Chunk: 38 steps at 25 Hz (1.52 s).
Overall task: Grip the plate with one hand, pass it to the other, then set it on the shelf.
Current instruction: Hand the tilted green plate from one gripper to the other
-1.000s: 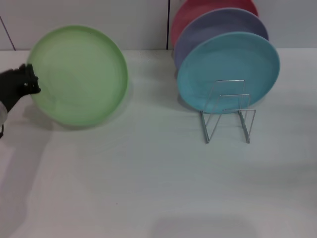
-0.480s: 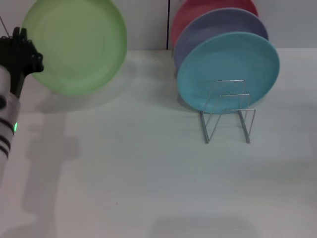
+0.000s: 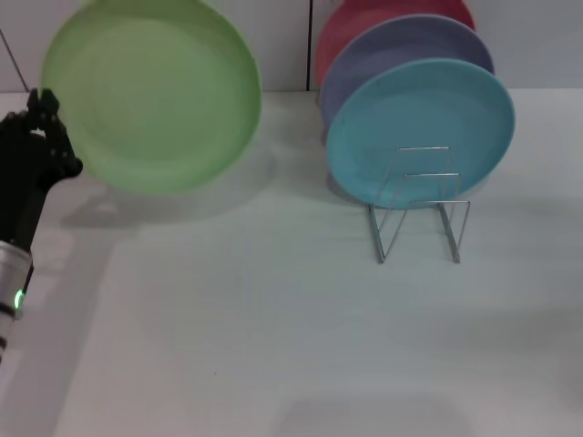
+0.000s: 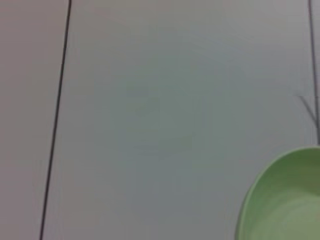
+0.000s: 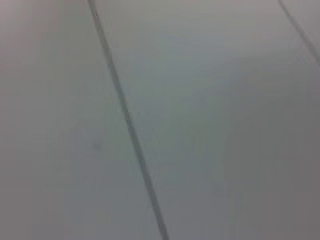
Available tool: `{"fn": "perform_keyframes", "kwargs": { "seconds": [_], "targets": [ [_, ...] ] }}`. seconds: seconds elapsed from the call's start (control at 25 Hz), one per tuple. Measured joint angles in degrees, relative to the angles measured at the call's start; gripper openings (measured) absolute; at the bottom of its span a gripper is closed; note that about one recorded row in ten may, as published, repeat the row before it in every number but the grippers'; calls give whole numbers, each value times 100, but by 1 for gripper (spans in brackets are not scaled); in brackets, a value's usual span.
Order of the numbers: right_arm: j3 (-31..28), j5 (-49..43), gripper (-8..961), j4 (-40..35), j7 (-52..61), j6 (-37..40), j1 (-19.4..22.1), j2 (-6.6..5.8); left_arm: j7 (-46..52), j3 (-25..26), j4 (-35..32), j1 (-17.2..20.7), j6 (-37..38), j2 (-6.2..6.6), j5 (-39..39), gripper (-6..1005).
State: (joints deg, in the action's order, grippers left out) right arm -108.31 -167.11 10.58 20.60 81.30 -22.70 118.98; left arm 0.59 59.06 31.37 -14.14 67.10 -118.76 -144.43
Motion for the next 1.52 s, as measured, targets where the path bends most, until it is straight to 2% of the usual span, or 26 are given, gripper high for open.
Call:
{"fn": "perform_keyframes", "kwargs": {
  "seconds": [0.24,0.28,0.32,0.36,0.4,0.48,0.56,0.68,1.04,1.08,1.2,1.28,1.52],
  "targets": [
    [1478,-4,636,2,420,536,324,61,115,-228,-276,42,278,-33,22,34],
    [1980,-4,635,58,546,624,429,64,129,-325,-288,101,308,-33,24,34],
    [1980,-4,635,58,546,624,429,64,129,-325,-288,101,308,-33,24,34],
    [2405,-2,634,150,578,649,524,70,133,-362,-292,125,317,-34,25,34],
    [2405,-2,634,150,578,649,524,70,135,-407,-295,154,326,-33,28,34],
    [3016,11,633,388,582,608,685,84,142,-481,-300,181,336,-33,40,34],
    [3124,15,632,443,584,597,715,83,145,-541,-297,186,341,-33,67,34],
    [3778,21,631,776,584,431,836,85,121,-637,-292,182,345,-33,84,34],
    [4804,25,627,1346,542,-402,783,80,-5,-991,-482,124,347,-37,426,35],
    [4999,27,627,1492,543,-634,747,72,-193,-1170,-499,112,359,-38,644,35],
    [5161,28,620,1635,543,-898,707,66,-414,-1419,-492,107,409,-39,876,35],
    [5309,28,615,1758,543,-1208,650,63,-699,-1798,-469,104,557,-41,1231,35],
    [5478,32,615,1843,562,-1595,528,63,-967,-2166,-421,87,685,-42,1573,35]
  ]
}}
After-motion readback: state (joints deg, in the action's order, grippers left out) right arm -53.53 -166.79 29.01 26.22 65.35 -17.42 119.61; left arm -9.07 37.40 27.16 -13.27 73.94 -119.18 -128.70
